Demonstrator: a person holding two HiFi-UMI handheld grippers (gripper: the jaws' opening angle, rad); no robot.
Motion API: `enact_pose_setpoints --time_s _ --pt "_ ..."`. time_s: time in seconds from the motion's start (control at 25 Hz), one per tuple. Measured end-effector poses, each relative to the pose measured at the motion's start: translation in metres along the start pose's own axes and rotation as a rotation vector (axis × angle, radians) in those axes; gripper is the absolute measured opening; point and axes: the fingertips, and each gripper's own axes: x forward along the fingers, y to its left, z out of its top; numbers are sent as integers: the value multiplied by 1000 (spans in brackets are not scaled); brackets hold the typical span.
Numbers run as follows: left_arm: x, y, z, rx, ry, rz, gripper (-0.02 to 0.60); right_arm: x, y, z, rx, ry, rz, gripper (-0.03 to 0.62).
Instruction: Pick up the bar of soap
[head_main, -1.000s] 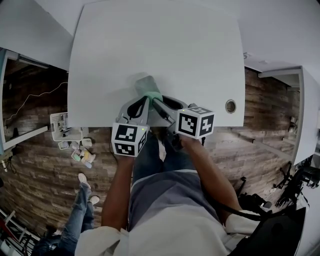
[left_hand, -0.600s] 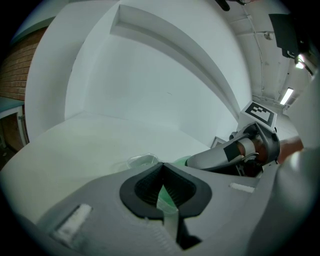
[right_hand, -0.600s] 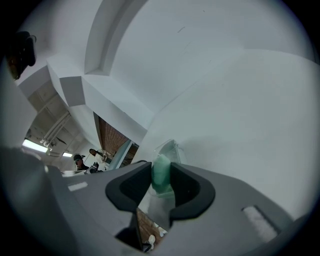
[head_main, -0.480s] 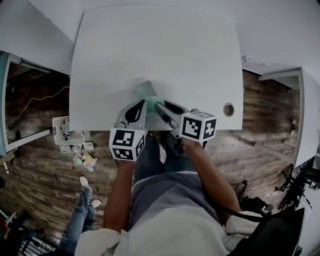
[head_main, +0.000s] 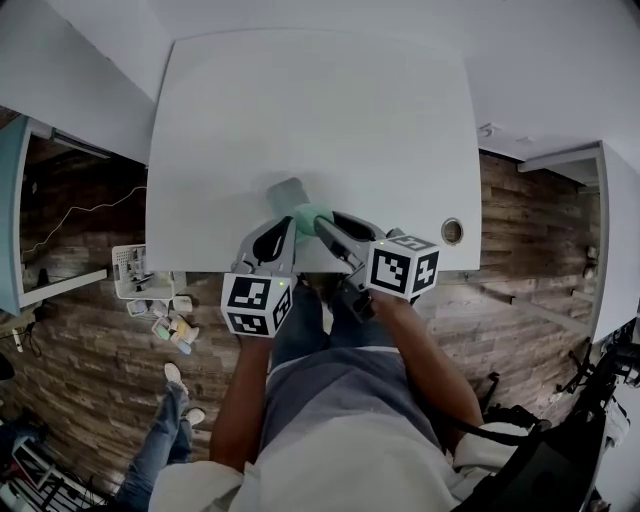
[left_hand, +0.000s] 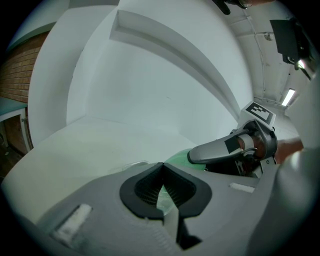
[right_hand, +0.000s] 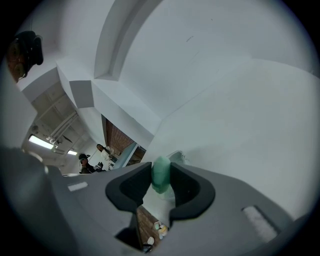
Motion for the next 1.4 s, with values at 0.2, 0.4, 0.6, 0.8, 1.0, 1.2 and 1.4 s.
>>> enact_pose_setpoints --time_s 0.2,0.4,0.6,0.8,1.0,1.2,1.4 --pt "-2 -5 16 6 -18 6 2 -9 7 13 -19 -17 19 120" --pt "-5 -8 36 13 -51 16 2 -19 18 30 -57 -56 47 120" --pt "-9 -12 57 17 -91 24 2 -29 35 47 -104 -88 79 120" --pt "-9 -22 78 33 -125 22 2 -42 45 63 -129 -115 104 120" --pt "-10 -27 92 47 -148 24 2 -49 50 75 -147 -142 110 120" --pt "-15 -31 107 50 -177 19 2 -56 60 84 -173 -171 118 120" --pt "-23 -37 125 65 -210 15 2 -65 74 96 -193 -210 133 120"
